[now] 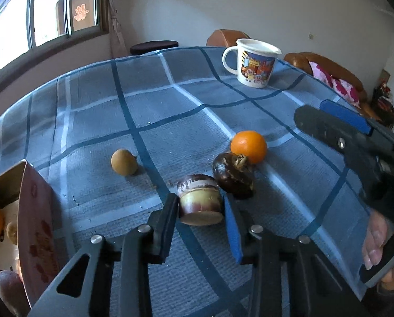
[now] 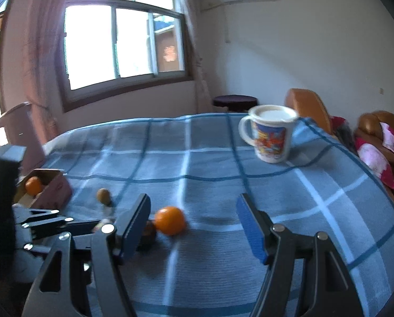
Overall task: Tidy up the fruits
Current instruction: 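Grasp another dark brown fruit with the right tool while the left tool holds the jar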
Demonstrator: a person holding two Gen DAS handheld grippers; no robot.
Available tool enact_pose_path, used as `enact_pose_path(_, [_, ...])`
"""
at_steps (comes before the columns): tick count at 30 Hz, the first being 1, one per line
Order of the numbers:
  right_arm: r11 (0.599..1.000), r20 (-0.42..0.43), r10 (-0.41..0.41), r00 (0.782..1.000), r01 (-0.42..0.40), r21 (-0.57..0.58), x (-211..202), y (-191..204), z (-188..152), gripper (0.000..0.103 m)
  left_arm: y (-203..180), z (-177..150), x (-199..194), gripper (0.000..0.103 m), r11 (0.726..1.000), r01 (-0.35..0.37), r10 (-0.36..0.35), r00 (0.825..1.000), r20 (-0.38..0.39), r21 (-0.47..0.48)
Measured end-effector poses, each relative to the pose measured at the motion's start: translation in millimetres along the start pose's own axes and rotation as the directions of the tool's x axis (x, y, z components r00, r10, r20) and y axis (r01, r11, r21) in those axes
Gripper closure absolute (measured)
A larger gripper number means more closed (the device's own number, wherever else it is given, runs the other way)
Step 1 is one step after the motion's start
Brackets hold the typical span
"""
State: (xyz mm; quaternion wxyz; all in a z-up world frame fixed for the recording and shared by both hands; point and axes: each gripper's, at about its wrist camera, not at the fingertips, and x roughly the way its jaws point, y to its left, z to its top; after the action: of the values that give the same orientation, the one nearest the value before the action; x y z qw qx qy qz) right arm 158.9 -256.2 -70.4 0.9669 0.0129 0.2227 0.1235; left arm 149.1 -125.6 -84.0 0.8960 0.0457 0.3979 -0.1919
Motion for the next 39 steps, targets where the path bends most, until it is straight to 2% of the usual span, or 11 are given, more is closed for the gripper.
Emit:
enact_pose_path(4, [0.997,-0.026,0.037,0.999,-0.038,-0.06,4.4,14.7,-2.0,0.033,11.1,-4.4,-11.2,0.067,1.0,-0.026,0.027,0.999,0.031,-0.016])
enact_pose_path(8, [0.987,-0.106,0.076,0.992,-0.089,-0.133,18.6,34.9,-5.1,0.033,24.6,-10.2,-23.3,0.067,0.998,-0.057,0.059,0.997,0.055,-0.037])
enact_pose_path(13, [0.97,-0.195,0.11,0.975,-0.147,-0.191,36.6,55.4,-9.1,0.045,37.4,-15.8,-34.0,0.067,0.991,-0.117,0.122,0.989,0.08,-0.065])
enact_pose_path(22, [0.953,-0.286,0.141,0.948,-0.208,-0.22,58.7,74.6,-11.6,0.049,45.5,-15.7,-36.5,0.067,0.99,-0.104,0.113,0.989,0.094,-0.098])
enact_pose_path(30, [0.963,-0.338,0.071,0.939,-0.153,-0.224,76.6,72.5,-11.1,0.048,45.1,-16.6,-39.1,0.067,0.988,-0.117,0.128,0.986,0.105,-0.103])
enact_pose_path(32, [0.961,-0.339,0.051,0.939,-0.139,-0.24,77.7,75.0,-11.9,0.049,44.3,-16.8,-40.3,0.067,0.987,-0.125,0.136,0.985,0.11,-0.102])
enact_pose_path(35, [0.962,-0.336,0.024,0.942,-0.113,-0.25,78.4,75.0,-11.9,0.059,43.7,-16.7,-41.8,0.067,0.986,-0.131,0.143,0.983,0.117,-0.099])
enact_pose_path(39, [0.965,-0.33,0.044,0.943,-0.126,-0.232,76.2,71.3,-11.0,0.061,45.1,-17.5,-45.9,0.067,0.985,-0.13,0.144,0.98,0.138,-0.11])
